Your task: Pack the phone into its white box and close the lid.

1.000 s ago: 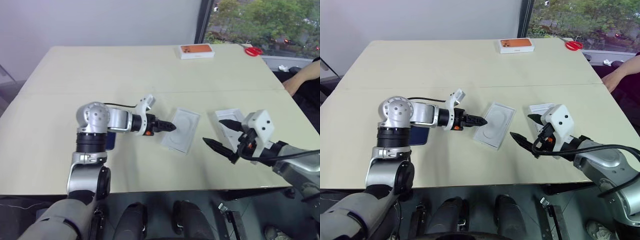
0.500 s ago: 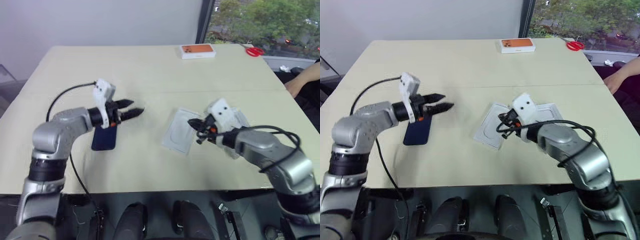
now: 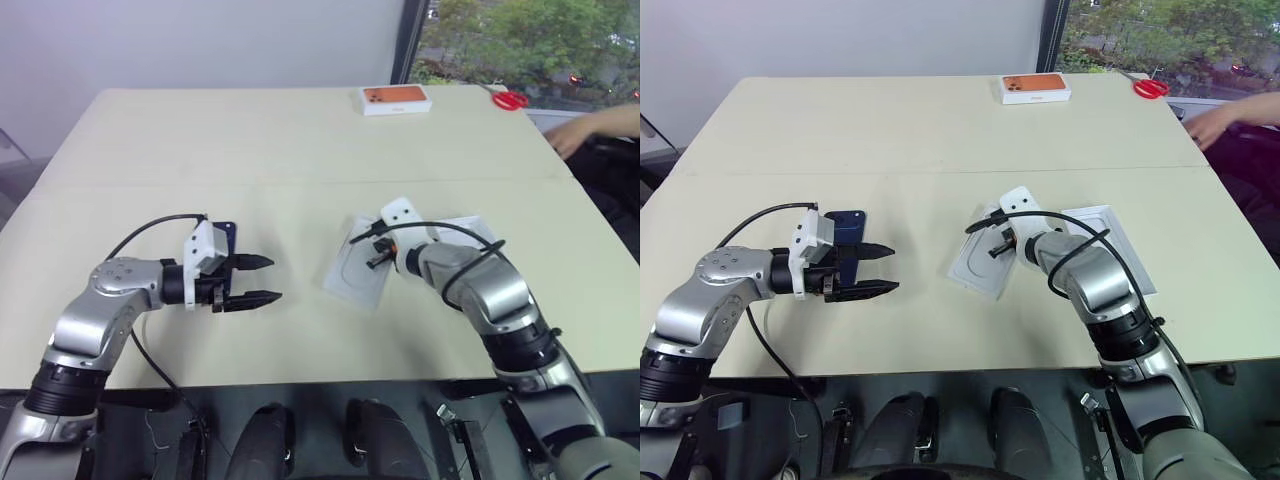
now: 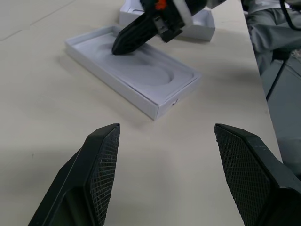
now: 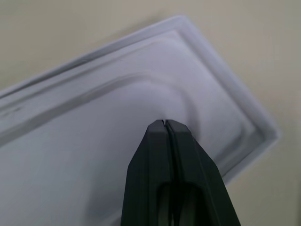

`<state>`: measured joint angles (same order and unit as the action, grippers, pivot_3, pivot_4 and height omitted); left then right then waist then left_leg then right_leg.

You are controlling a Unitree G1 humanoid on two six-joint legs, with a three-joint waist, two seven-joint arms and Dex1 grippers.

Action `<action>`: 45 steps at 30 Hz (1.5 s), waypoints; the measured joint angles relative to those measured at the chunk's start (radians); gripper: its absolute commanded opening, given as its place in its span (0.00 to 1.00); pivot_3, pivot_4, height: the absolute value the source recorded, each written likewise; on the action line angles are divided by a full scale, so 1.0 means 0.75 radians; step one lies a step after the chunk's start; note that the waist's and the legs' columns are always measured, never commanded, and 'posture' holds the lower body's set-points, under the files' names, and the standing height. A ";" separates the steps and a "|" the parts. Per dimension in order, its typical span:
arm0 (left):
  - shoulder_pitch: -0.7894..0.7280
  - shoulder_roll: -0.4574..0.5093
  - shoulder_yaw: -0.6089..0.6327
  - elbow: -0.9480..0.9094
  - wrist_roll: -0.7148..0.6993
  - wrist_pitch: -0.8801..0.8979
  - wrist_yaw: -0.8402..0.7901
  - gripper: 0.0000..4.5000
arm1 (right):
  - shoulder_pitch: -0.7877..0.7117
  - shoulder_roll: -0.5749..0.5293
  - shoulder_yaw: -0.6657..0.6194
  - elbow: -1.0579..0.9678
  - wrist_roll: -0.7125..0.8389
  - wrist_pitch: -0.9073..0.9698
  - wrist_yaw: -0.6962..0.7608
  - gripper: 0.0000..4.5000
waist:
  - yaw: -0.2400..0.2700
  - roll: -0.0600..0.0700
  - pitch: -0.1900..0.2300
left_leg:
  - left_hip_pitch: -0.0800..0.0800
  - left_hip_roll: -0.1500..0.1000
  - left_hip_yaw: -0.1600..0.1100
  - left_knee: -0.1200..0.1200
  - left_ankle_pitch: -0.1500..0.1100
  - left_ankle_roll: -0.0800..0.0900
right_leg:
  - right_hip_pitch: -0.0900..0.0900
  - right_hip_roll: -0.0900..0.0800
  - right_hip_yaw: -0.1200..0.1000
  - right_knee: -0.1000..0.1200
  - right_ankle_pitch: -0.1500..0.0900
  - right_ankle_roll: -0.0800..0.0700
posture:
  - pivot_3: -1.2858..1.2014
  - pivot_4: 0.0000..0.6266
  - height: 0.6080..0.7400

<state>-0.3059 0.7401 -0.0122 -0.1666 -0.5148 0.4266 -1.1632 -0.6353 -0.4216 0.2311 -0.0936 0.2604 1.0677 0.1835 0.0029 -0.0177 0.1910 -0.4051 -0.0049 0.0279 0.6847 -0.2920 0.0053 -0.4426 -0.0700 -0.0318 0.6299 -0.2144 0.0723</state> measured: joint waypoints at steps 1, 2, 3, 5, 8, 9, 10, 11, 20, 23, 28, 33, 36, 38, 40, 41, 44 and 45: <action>0.003 -0.001 0.000 -0.005 0.000 0.001 0.006 0.75 | -0.008 0.018 -0.002 0.025 -0.018 -0.014 -0.007 0.01 | -0.002 0.000 0.000 | 0.000 0.001 0.000 0.000 0.000 0.000 | 0.000 0.001 0.000 0.000 0.000 0.000 | 0.52 0.24 1.00; 0.008 -0.003 0.000 -0.008 0.001 0.001 0.011 0.75 | -0.016 0.033 -0.003 0.044 -0.033 -0.028 -0.015 0.01 | -0.005 0.000 0.000 | 0.000 0.001 -0.001 0.000 0.000 0.000 | 0.000 0.002 0.001 0.000 0.000 0.000 | 0.52 0.24 1.00; 0.019 -0.005 0.000 -0.014 0.002 0.001 0.016 0.75 | -0.020 0.049 -0.004 0.062 -0.049 -0.045 -0.022 0.01 | -0.007 0.000 0.000 | 0.000 0.001 -0.001 0.000 0.000 0.000 | 0.000 0.003 0.001 0.001 0.000 0.000 | 0.52 0.24 1.00; 0.053 -0.009 -0.006 -0.038 0.003 0.006 0.023 0.75 | -0.021 0.078 -0.009 0.089 -0.081 -0.078 -0.042 0.01 | -0.016 0.000 0.000 | 0.000 0.002 -0.002 0.000 0.000 0.000 | 0.000 0.003 0.001 0.001 0.000 0.000 | 0.52 0.24 1.00; 0.084 -0.023 -0.015 -0.101 0.001 0.014 0.039 0.75 | -0.019 0.092 -0.015 0.108 -0.114 -0.103 -0.053 0.01 | -0.019 0.000 0.000 | 0.000 0.002 -0.002 0.000 0.000 0.000 | 0.000 0.003 0.001 0.000 0.000 0.000 | 0.52 0.24 1.00; 0.085 -0.026 -0.015 -0.110 -0.001 0.025 0.047 0.75 | -0.017 0.092 -0.016 0.108 -0.121 -0.105 -0.053 0.01 | -0.018 0.000 0.000 | 0.000 0.002 -0.002 0.000 0.000 0.000 | 0.000 0.003 0.001 0.001 0.000 0.000 | 0.52 0.24 1.00; 0.085 -0.033 -0.013 -0.113 -0.006 0.033 0.059 0.75 | -0.013 0.092 -0.018 0.108 -0.128 -0.110 -0.053 0.01 | -0.018 0.000 0.000 | 0.000 0.002 -0.002 0.000 0.000 0.000 | 0.000 0.003 0.001 0.001 0.000 0.000 | 0.52 0.24 1.00; 0.085 -0.041 -0.013 -0.114 -0.012 0.039 0.069 0.75 | -0.011 0.092 -0.019 0.107 -0.135 -0.114 -0.053 0.01 | -0.019 0.000 0.000 | 0.000 0.002 -0.002 0.000 0.000 0.000 | 0.000 0.003 0.001 0.001 0.000 0.000 | 0.52 0.24 1.00; 0.088 -0.015 0.036 -0.109 -0.026 0.062 0.097 0.75 | 0.141 -0.125 0.088 -0.358 -0.010 -0.085 0.359 0.01 | -0.025 0.001 0.000 | 0.002 0.004 -0.003 0.000 -0.001 0.001 | 0.000 0.007 0.001 0.001 0.000 0.000 | 0.52 0.24 1.00; 0.084 -0.004 0.043 -0.067 -0.022 0.057 0.097 0.75 | 0.156 -0.146 0.151 -0.435 0.031 -0.061 0.456 0.01 | -0.023 0.000 0.000 | 0.004 0.006 -0.003 0.000 0.000 0.001 | 0.002 0.008 0.001 0.001 0.000 0.000 | 0.52 0.24 1.00; 0.071 -0.004 0.043 -0.040 -0.012 0.050 0.099 0.75 | 0.147 -0.154 0.252 -0.398 -0.013 -0.080 0.497 0.01 | -0.021 0.000 0.000 | 0.003 0.005 -0.002 0.000 0.000 0.001 | 0.002 0.007 0.001 0.000 0.000 0.000 | 0.52 0.24 1.00; 0.067 -0.006 0.043 -0.041 -0.012 0.049 0.102 0.75 | 0.127 -0.161 0.263 -0.362 -0.059 -0.117 0.516 0.01 | -0.019 0.000 0.000 | 0.003 0.004 -0.002 0.000 0.000 0.001 | 0.002 0.007 0.001 0.000 0.000 0.000 | 0.52 0.24 1.00; 0.079 -0.006 0.043 -0.043 -0.012 0.049 0.108 0.75 | 0.127 -0.175 0.264 -0.362 -0.068 -0.132 0.549 0.01 | -0.020 0.000 0.000 | 0.003 0.004 -0.002 0.000 0.000 0.001 | 0.002 0.006 0.001 0.000 0.000 0.000 | 0.52 0.24 1.00; 0.086 -0.006 0.044 -0.047 -0.012 0.050 0.111 0.75 | 0.133 -0.228 0.268 -0.382 -0.067 -0.156 0.602 0.01 | -0.017 0.000 0.000 | 0.003 0.004 -0.002 0.000 0.000 0.001 | 0.002 0.006 0.001 0.000 0.000 0.000 | 0.52 0.24 1.00; 0.091 -0.006 0.045 -0.048 -0.012 0.050 0.113 0.75 | 0.153 -0.283 0.270 -0.421 -0.065 -0.175 0.654 0.01 | -0.017 0.000 0.000 | 0.002 0.004 -0.002 0.000 0.000 0.001 | 0.002 0.006 0.001 0.000 0.000 0.000 | 0.52 0.24 1.00; 0.092 -0.006 0.046 -0.049 -0.012 0.050 0.114 0.75 | 0.170 -0.320 0.270 -0.444 -0.062 -0.194 0.689 0.01 | -0.017 0.000 0.000 | 0.003 0.004 -0.002 0.000 0.000 0.001 | 0.002 0.006 0.001 0.000 0.000 0.000 | 0.52 0.24 1.00; 0.092 -0.005 0.048 -0.053 -0.012 0.050 0.115 0.75 | 0.217 -0.392 0.255 -0.489 -0.051 -0.244 0.766 0.01 | -0.018 0.000 0.000 | 0.003 0.004 -0.002 0.000 0.000 0.001 | 0.002 0.006 0.001 0.000 0.000 0.000 | 0.52 0.24 1.00; 0.093 -0.005 0.049 -0.054 -0.013 0.050 0.115 0.75 | 0.233 -0.406 0.246 -0.501 -0.045 -0.262 0.788 0.01 | -0.018 0.000 0.000 | 0.003 0.004 -0.002 0.000 0.000 0.001 | 0.002 0.007 0.001 0.000 0.000 0.000 | 0.52 0.24 1.00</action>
<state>-0.2365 0.7363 0.0249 -0.2069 -0.5242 0.4643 -1.0767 -0.4608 -0.7264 0.4160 -0.4691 0.2264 0.8711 0.7749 -0.0105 -0.0176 0.1909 -0.4031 -0.0017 0.0261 0.6845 -0.2924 0.0057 -0.4413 -0.0651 -0.0308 0.6300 -0.2145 0.0724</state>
